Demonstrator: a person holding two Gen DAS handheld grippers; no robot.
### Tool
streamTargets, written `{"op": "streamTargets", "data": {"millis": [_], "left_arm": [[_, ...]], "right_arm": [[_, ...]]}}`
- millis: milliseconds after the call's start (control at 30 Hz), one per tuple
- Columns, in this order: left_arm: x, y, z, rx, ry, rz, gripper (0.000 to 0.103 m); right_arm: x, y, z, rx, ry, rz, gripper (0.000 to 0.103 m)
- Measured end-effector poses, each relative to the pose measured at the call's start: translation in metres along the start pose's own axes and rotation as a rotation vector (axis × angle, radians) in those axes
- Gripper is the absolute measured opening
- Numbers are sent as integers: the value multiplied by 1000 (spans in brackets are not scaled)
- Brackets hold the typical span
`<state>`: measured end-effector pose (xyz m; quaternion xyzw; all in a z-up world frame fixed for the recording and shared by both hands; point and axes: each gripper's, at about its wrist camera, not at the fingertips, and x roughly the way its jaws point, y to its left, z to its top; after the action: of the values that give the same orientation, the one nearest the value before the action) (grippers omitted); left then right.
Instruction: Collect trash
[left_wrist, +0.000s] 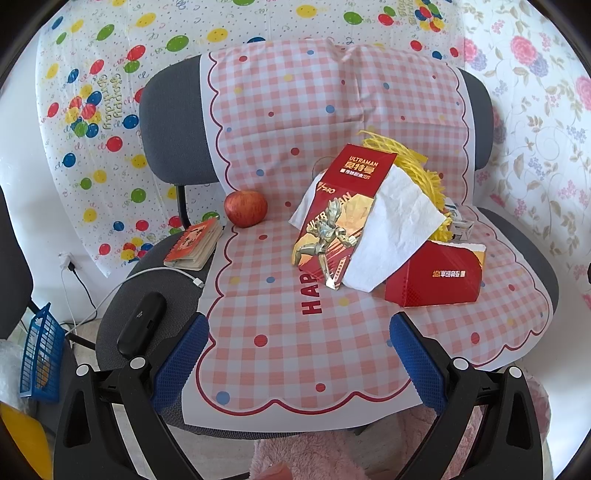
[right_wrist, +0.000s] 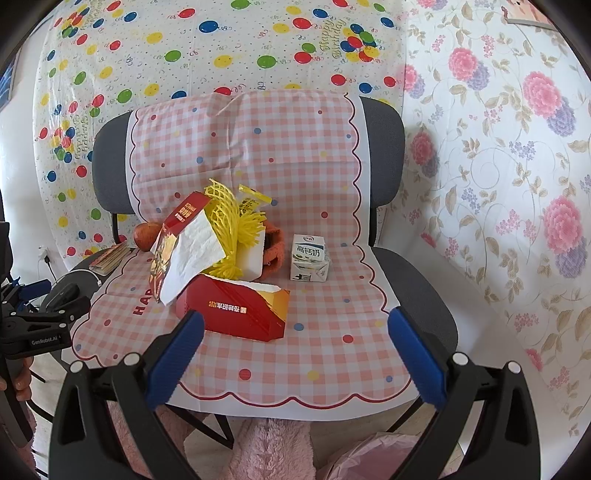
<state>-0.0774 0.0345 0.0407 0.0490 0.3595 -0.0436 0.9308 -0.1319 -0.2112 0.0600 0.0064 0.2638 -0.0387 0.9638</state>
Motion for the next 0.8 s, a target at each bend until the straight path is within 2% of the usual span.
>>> {"op": "streamTargets", "data": {"millis": [333, 500, 533, 667, 733, 800], "left_arm": [[3, 3, -1, -1, 8, 11, 97], [16, 5, -2, -1, 32, 32, 97], [20, 6, -3, 3, 38, 34, 97], [36, 4, -6, 16, 47, 36, 97], [42, 4, -8, 11, 30, 33, 97], [47, 2, -8, 23, 4, 59, 97]], "right_arm": [[8, 0, -3, -13, -1, 5, 97], [34, -3, -11, -13, 1, 45, 97], [36, -4, -11, -22, -22, 42, 97], [59, -5, -14, -6, 17, 64, 97], [67, -3, -16, -16, -1, 75, 97], [79, 1, -19, -49, 25, 72, 97]]}}
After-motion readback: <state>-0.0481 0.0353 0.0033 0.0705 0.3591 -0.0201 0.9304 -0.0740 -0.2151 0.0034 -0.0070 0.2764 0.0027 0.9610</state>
